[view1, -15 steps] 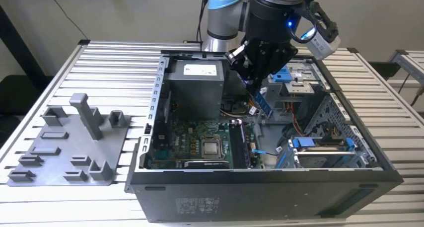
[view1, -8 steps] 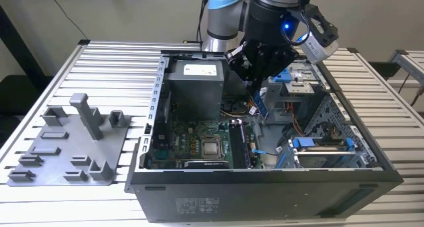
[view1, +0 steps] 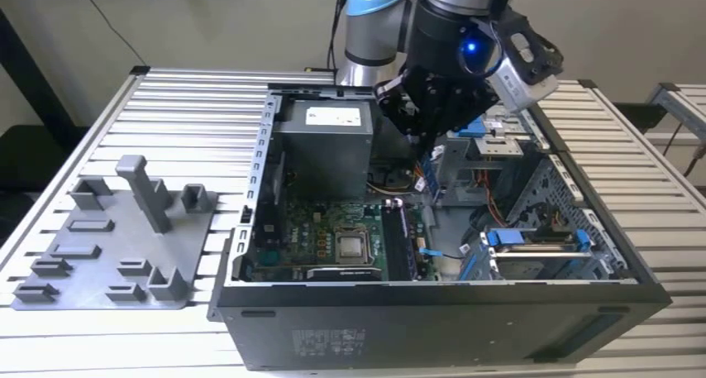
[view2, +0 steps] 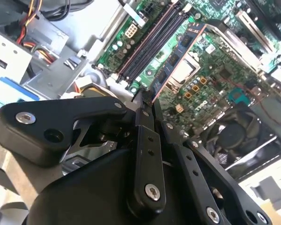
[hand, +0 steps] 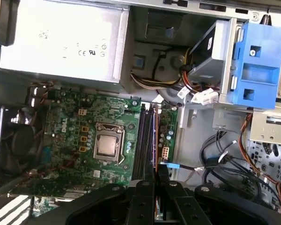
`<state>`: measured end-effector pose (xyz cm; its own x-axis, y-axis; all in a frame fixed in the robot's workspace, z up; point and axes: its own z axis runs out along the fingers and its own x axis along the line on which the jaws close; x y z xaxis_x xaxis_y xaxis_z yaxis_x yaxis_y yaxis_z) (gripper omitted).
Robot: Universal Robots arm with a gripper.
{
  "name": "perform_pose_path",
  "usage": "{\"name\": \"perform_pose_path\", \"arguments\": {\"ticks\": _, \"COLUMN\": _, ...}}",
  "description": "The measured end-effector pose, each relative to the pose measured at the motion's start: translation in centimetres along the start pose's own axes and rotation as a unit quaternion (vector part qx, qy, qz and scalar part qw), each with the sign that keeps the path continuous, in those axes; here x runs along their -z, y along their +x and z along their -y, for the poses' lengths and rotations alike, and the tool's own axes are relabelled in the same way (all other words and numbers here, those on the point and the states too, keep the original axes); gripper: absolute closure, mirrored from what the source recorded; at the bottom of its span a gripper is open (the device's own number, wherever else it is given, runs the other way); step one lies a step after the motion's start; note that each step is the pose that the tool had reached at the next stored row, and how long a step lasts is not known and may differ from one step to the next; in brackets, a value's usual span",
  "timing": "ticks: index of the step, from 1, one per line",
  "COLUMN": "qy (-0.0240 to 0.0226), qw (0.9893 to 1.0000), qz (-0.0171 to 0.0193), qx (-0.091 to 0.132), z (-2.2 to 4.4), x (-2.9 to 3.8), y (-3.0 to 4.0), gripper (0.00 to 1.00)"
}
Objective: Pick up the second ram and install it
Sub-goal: 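Insert the second ram into the second slot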
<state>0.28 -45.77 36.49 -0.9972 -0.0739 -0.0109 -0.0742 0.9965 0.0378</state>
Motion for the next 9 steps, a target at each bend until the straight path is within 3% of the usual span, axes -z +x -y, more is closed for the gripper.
{"name": "perform_pose_path", "arguments": {"ticks": 9, "qy": 0.0006, "qw": 0.9986, "qz": 0.0020, "qx": -0.053, "z": 0.01, "x": -0.14, "y": 0.00, "gripper": 0.86}}
